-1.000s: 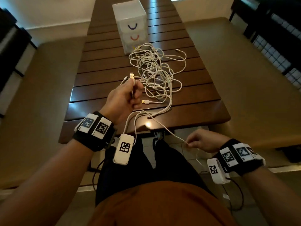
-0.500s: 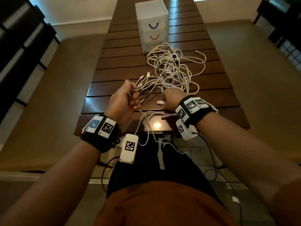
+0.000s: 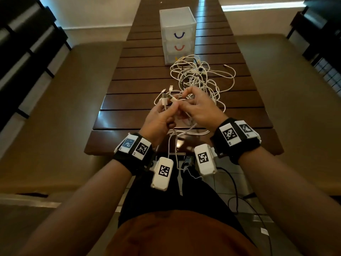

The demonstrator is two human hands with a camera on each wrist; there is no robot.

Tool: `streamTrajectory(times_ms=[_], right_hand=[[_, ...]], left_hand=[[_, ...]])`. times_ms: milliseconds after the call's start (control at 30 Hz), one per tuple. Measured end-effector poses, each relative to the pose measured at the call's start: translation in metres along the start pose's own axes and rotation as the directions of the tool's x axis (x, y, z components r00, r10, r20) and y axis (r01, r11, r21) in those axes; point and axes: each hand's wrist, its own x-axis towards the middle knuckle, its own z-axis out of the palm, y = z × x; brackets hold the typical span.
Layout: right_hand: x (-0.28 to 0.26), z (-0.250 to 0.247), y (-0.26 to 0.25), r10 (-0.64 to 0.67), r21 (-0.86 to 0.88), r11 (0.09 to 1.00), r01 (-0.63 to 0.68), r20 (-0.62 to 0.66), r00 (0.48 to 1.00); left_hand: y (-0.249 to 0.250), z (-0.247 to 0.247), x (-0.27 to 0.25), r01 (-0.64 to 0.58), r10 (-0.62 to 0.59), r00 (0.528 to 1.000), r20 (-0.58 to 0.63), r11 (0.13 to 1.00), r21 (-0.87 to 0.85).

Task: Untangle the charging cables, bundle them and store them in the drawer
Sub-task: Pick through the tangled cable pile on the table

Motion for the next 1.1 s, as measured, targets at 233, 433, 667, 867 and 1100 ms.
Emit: streamTrajectory(times_ms=[233, 433, 667, 867, 1100], right_hand=[[0.015, -0.002, 0.006, 0.227, -0.281, 0.948, -0.152, 0.258, 0.939], [0.043, 0.035, 0.021, 0.382, -0.852, 0.32, 0.416, 0.517, 0.766], [0.056, 0.042, 0.034, 0.438, -0.865, 0.188, 0.465, 0.498, 0.748], [0.069, 0.026, 0.019, 0.334, -0.865, 0.414, 0.283, 0.434, 0.837], [0.102, -0.011, -0.013, -0.009, -0.716, 0.698, -0.025, -0.044, 0.999]], left_hand=[[0.003, -0.033, -0.017, 0.059, -0.059, 0.998, -0.007, 0.998, 0.001], [0.0, -0.051, -0.047, 0.177, -0.183, 0.981, 0.068, 0.981, 0.077], [0.0, -0.058, -0.053, 0.179, -0.178, 0.983, 0.043, 0.984, -0.003], [0.007, -0.055, -0.048, 0.132, -0.131, 0.991, 0.026, 0.99, -0.044], [0.022, -0.04, -0.042, -0.01, -0.009, 0.997, -0.08, 0.974, -0.224]])
